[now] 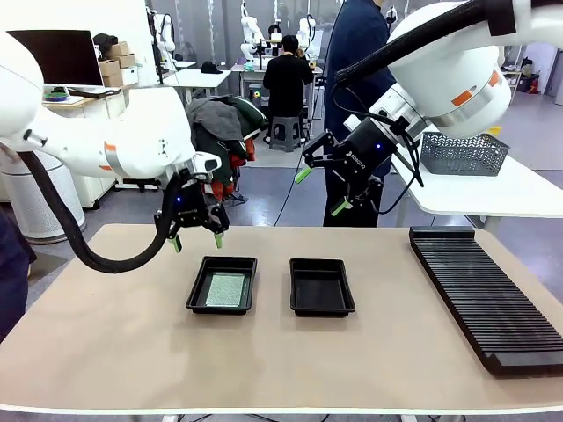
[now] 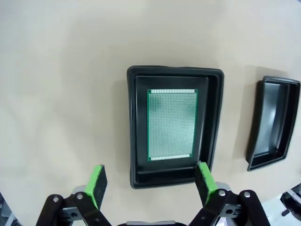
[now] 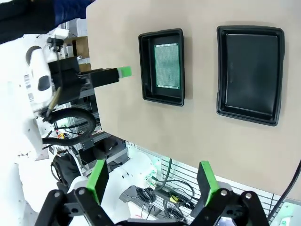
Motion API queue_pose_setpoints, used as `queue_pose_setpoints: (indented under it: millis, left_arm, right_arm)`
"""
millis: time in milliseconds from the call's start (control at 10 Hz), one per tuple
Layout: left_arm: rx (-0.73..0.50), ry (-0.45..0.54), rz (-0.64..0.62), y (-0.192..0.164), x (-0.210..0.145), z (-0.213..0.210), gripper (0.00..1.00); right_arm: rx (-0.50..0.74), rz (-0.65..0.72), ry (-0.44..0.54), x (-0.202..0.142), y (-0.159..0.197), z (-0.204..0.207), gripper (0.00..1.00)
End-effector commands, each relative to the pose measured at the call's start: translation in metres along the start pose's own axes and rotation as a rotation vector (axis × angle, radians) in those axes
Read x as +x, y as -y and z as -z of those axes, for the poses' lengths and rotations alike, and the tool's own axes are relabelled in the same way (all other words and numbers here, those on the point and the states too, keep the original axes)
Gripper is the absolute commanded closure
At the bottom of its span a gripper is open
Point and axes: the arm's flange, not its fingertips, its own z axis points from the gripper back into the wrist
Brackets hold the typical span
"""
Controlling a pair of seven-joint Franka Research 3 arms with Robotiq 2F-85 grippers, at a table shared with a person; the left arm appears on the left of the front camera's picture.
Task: Inspect and transfer BCBs to ESD trays.
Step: Pick up the ESD tray and place it on the left side of the table.
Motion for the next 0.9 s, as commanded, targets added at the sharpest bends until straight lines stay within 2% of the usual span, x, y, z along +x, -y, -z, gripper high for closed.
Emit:
queue_pose_setpoints:
  millis: [0, 400, 800]
  left_arm:
    - [0.033, 0.033, -0.012, 0.0, 0.006, 0.021, 0.0]
    - [0.098, 0.021, 0.038, -0.01, 0.011, 0.054, 0.0]
    - [0.095, 0.025, 0.08, -0.008, 0.015, 0.071, 0.0]
  right_arm:
    - [-0.009, 0.005, 0.012, 0.004, -0.002, 0.001, 0.0]
    - [-0.009, 0.005, 0.012, 0.004, -0.002, 0.001, 0.0]
    - [-0.009, 0.005, 0.012, 0.004, -0.002, 0.001, 0.0]
